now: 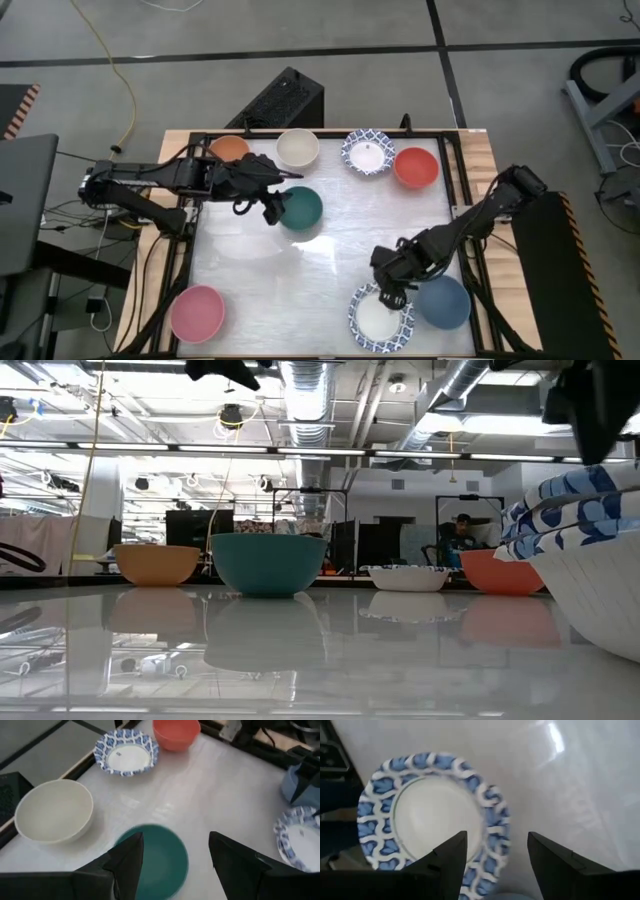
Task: Nest bowls inside each other
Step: Stack the top blue patterned bowl on top of the other bottom blue patterned bowl
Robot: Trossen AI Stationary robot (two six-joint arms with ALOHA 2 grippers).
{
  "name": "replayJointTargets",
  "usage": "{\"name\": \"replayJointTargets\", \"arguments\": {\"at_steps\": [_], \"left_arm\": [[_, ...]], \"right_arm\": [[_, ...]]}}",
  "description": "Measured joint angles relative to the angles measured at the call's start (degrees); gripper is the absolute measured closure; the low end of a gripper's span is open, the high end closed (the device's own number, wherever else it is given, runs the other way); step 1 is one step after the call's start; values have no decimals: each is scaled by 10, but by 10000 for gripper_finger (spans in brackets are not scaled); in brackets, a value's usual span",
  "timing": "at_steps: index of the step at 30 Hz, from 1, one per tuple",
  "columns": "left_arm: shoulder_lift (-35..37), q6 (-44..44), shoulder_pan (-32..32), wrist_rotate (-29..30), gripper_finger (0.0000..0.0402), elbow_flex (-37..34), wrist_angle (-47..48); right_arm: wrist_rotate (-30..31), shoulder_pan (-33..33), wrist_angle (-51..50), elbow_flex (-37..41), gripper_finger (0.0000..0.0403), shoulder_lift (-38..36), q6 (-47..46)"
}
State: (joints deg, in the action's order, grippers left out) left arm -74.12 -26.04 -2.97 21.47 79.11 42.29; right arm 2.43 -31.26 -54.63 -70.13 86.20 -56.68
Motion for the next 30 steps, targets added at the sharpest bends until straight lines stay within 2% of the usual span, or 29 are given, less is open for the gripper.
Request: {"name": "replayJointTargets", "arguments": {"at_steps": [6, 12, 17, 24, 30], "left_arm": [[-55, 85, 12, 2, 187, 0, -73], [-145, 214, 21, -16, 187, 0, -202], [-225, 328, 29, -23, 187, 0, -318], [-305, 407, 52, -32, 187, 0, -406], [-346, 458, 80, -11, 187, 0, -412]], "right_arm": [[94, 8, -39, 0, 177, -47, -11], [155, 15, -78, 0, 177, -108, -19], [229, 15, -77, 0, 178, -155, -19], [234, 11, -85, 0, 178, -191, -26], [234, 8, -90, 0, 178, -195, -24]]}}
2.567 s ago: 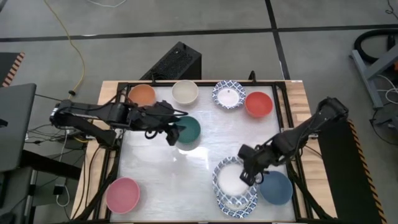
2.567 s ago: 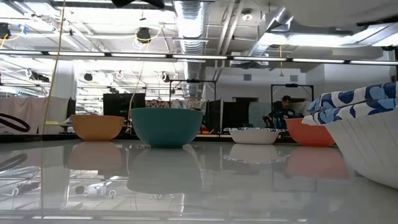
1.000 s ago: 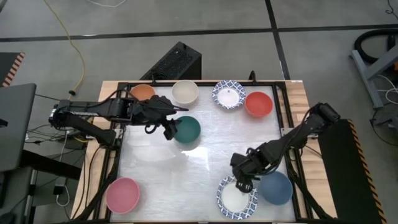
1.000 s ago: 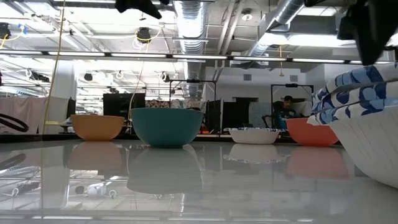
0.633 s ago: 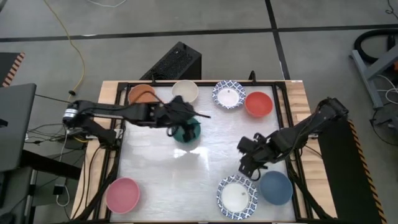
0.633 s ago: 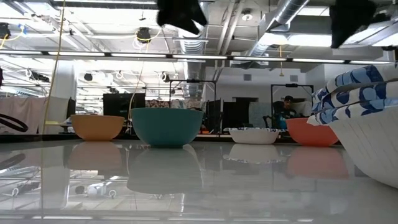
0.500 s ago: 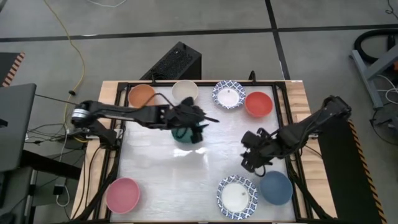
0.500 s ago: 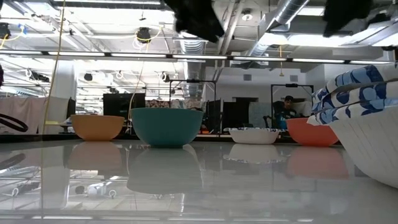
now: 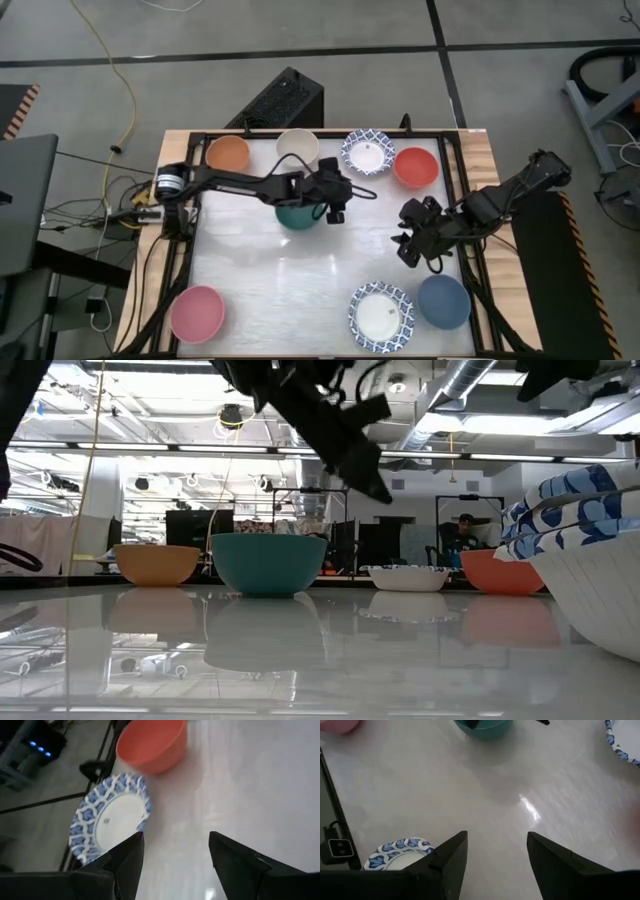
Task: Nest bowls inside each other
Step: Stack the top blue patterned bowl on top of the other bottom blue patterned bowl
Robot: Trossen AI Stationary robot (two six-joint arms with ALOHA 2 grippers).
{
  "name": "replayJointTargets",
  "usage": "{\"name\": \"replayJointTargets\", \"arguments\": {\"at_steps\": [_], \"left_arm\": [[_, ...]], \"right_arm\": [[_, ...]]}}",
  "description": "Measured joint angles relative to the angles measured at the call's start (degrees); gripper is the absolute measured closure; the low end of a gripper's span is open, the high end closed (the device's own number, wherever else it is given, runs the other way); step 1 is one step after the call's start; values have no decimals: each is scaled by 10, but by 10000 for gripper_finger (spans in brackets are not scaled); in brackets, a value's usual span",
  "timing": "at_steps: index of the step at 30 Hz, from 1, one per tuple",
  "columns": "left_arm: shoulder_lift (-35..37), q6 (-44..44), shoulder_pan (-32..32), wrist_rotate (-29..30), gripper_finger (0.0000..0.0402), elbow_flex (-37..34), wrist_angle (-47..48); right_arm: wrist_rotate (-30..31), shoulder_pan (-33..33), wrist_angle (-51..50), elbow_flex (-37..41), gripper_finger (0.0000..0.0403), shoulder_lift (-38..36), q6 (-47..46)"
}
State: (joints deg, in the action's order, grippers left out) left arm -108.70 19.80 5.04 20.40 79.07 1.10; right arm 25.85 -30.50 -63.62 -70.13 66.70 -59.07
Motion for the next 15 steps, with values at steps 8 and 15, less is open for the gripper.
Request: {"name": "replayJointTargets", "arguments": {"at_steps": [8, 15], "left_arm": [[-31, 58, 25, -3, 187, 0, -25], [-53, 91, 50, -41, 187, 4, -63]], "right_arm": [[0, -2, -3, 0, 178, 1, -4], [0, -6, -8, 0, 178, 1, -4]]}}
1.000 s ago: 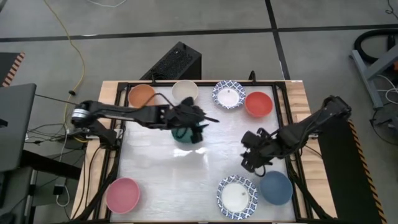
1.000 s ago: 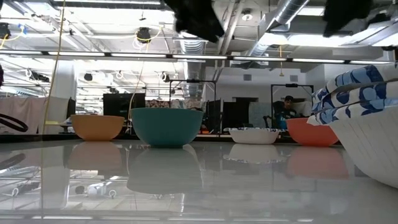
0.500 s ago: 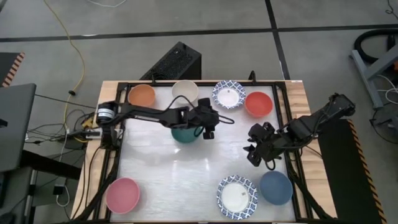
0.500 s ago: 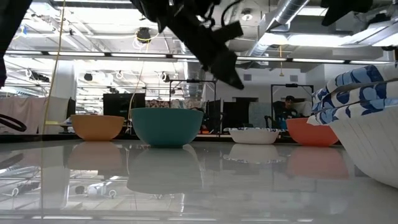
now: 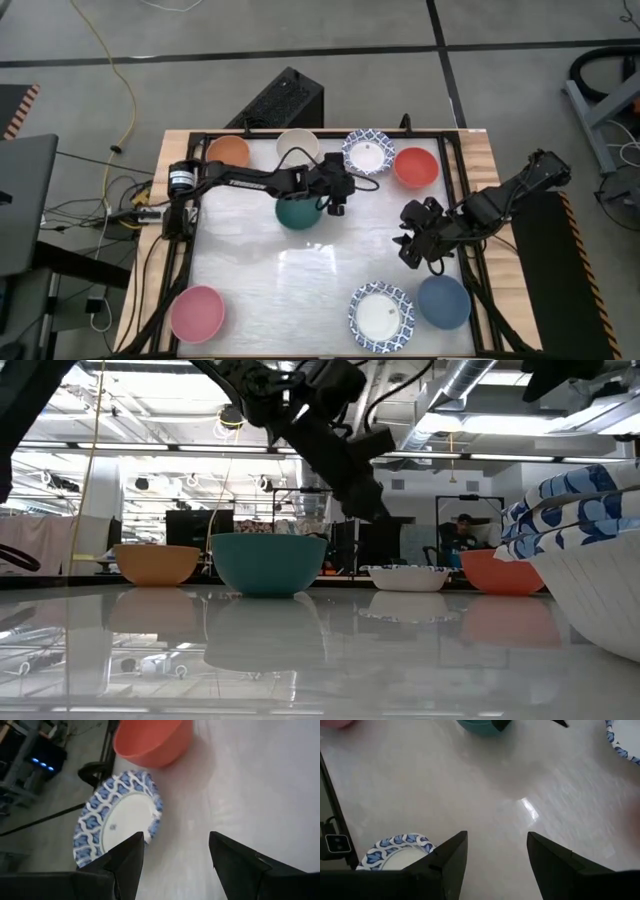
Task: Nest bowls inside each other
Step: Stack the top blue patterned bowl on top of the other bottom blue patterned bowl
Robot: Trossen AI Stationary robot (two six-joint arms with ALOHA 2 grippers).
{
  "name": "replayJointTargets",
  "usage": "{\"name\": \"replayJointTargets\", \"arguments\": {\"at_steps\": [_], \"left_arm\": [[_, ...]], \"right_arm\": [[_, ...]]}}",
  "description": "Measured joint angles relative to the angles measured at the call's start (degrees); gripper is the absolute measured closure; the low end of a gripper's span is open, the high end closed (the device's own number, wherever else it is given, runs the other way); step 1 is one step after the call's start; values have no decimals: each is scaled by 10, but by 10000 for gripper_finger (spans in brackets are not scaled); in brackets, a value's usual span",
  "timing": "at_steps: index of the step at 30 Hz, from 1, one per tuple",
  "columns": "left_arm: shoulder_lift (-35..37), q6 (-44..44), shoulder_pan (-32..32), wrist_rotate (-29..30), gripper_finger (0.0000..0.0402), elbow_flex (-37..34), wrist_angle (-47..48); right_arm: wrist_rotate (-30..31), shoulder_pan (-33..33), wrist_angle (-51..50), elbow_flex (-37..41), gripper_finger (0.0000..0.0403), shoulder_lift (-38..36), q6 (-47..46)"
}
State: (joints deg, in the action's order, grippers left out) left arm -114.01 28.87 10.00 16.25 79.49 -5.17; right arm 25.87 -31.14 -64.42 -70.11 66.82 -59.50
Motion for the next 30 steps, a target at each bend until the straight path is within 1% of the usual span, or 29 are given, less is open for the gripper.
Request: {"name": "replayJointTargets", "arguments": {"at_steps": [2, 4, 6, 8, 10, 12, 15, 19, 21, 23, 25, 28, 30], "left_arm": [[-3, -9, 8, -1, 187, 4, 10], [-14, -22, 14, -5, 187, 20, 8], [-15, -39, 18, -4, 187, 28, 39], [-16, -42, 19, -7, 187, 38, 34], [-15, -34, 22, -10, 187, 46, 32], [-15, -30, 24, -6, 187, 65, 66], [-15, -59, 25, 5, 188, 118, 181], [3, -102, 20, -27, 190, 210, 328], [21, -112, 17, -30, 191, 256, 398], [46, -114, 17, -28, 191, 293, 439], [81, -118, 22, -25, 191, 312, 469], [142, -141, 34, -25, 191, 318, 486], [183, -167, 42, -24, 191, 318, 494]], "right_arm": [[3, 0, -1, 0, 178, 0, 0], [19, 6, -14, 0, 178, 0, -4], [34, 16, -33, 0, 178, 0, -13], [45, 34, -54, 0, 178, 0, -16], [50, 54, -72, 0, 178, 0, -3], [57, 79, -77, 0, 178, 0, 26], [57, 130, -70, 0, 178, 4, 98], [57, 207, -27, 1, 178, 13, 223], [56, 246, -1, 1, 178, 15, 280], [45, 285, 18, 1, 178, 15, 325], [15, 330, 38, 1, 178, 14, 360], [-27, 407, 50, 1, 178, 11, 388], [-38, 466, 59, 1, 178, 17, 390]]}}
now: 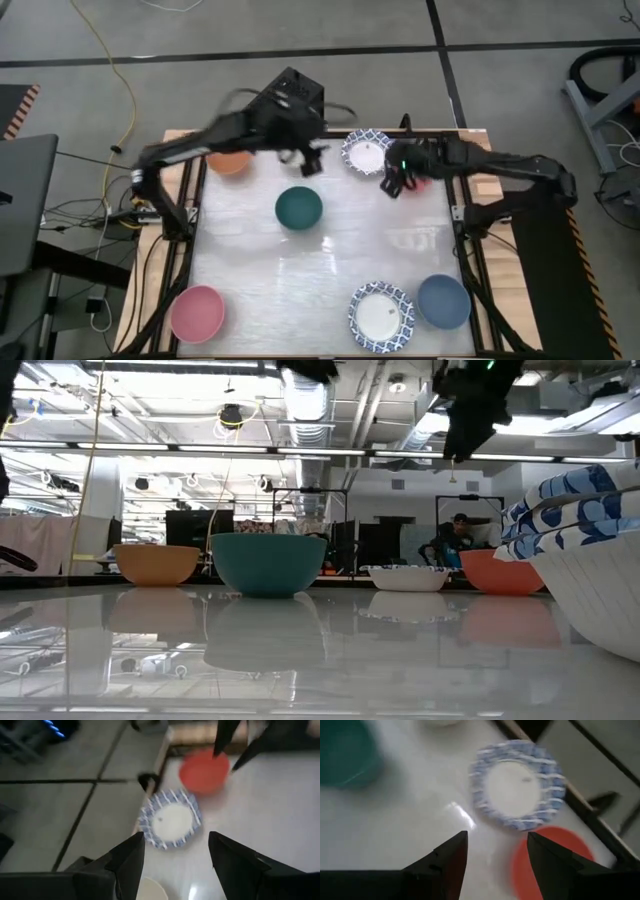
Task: Nest bowls inside each other
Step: Stack the top blue patterned bowl on top of the other bottom blue patterned bowl
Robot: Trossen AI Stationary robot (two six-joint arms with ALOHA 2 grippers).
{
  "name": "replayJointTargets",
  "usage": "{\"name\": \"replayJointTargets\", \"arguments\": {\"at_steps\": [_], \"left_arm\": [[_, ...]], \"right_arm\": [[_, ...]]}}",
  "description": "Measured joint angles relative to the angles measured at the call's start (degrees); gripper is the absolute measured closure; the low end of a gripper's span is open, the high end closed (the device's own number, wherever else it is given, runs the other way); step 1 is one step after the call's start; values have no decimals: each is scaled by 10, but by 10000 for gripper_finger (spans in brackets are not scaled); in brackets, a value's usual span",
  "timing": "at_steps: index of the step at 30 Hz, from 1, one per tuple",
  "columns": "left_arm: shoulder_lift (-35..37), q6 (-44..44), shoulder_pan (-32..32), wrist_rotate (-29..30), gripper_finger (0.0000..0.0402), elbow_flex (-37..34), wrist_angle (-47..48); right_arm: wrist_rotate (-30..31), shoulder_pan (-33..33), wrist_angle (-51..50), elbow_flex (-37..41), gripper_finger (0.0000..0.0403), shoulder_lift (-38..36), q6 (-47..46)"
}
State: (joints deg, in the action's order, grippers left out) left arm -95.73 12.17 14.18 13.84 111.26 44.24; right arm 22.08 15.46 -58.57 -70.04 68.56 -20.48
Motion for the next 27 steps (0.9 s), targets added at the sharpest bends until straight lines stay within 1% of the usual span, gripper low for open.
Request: {"name": "replayJointTargets", "arguments": {"at_steps": [4, 6, 11, 15, 17, 21, 24, 27], "left_arm": [[65, -61, 12, 2, 191, 0, 3], [90, -85, 12, 1, 191, 0, 4], [139, -132, -2, 0, 191, 0, 25], [163, -165, -18, 1, 191, 0, 53], [170, -178, -26, 7, 191, 0, 69], [176, -199, -46, 34, 191, 0, 98], [174, -206, -62, 52, 191, 0, 112], [171, -204, -78, 71, 191, 0, 120]], "right_arm": [[2, 103, 38, 0, 178, 30, -3], [-7, 145, 59, 0, 178, 50, 9], [-87, 223, 78, -1, 178, 126, 34], [-130, 254, 85, -1, 178, 187, 48], [-133, 263, 95, -1, 178, 210, 60], [-136, 283, 117, -1, 178, 241, 71], [-156, 299, 123, -1, 178, 256, 66], [-184, 311, 120, -1, 178, 269, 41]]}}
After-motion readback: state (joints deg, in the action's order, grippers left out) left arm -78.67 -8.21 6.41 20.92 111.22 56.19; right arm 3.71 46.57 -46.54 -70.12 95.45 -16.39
